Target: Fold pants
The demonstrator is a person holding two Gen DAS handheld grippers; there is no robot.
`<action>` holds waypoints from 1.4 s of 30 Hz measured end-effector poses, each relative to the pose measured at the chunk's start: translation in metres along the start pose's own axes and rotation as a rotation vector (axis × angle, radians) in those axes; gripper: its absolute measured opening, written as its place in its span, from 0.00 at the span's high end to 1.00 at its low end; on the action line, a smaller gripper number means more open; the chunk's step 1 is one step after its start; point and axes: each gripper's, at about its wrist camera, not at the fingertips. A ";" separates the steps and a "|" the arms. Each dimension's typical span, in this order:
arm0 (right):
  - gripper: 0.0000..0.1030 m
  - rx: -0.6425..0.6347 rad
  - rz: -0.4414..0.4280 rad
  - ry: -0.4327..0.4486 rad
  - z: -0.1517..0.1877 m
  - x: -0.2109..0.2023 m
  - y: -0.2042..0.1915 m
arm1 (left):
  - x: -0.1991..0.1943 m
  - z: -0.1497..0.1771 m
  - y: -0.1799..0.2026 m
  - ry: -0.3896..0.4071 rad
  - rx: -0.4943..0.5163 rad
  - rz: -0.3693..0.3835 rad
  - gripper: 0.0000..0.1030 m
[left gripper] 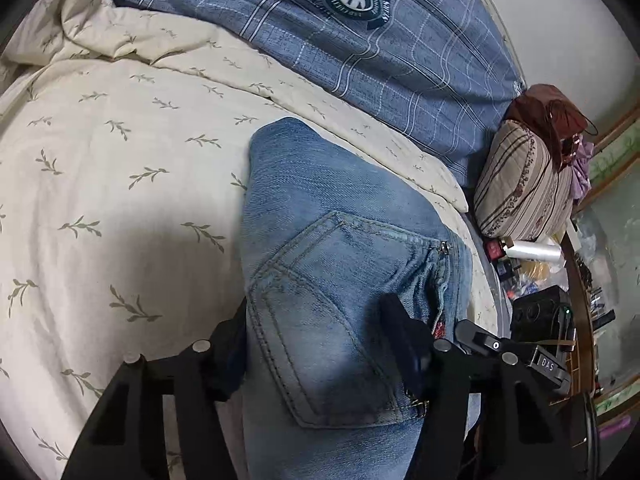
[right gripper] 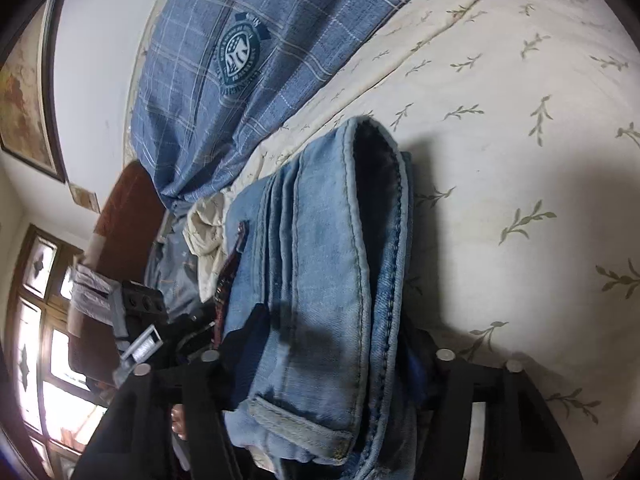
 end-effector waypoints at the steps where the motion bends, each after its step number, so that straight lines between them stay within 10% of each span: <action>1: 0.41 -0.014 0.012 0.000 0.000 0.001 -0.002 | 0.000 0.001 0.001 0.001 0.009 -0.003 0.39; 26: 0.56 -0.385 0.103 0.239 0.006 -0.023 -0.078 | -0.051 -0.003 0.042 0.195 0.150 0.011 0.59; 42: 0.56 -0.355 0.100 0.179 -0.001 0.002 -0.088 | -0.053 -0.004 0.021 0.182 0.096 -0.052 0.59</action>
Point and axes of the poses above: each gripper's, at about its wrist camera, not at the fingertips, and x roughly the way its jaws point, y to its right, z to its underside, and after that the axes turned 3 degrees about z, right-handed
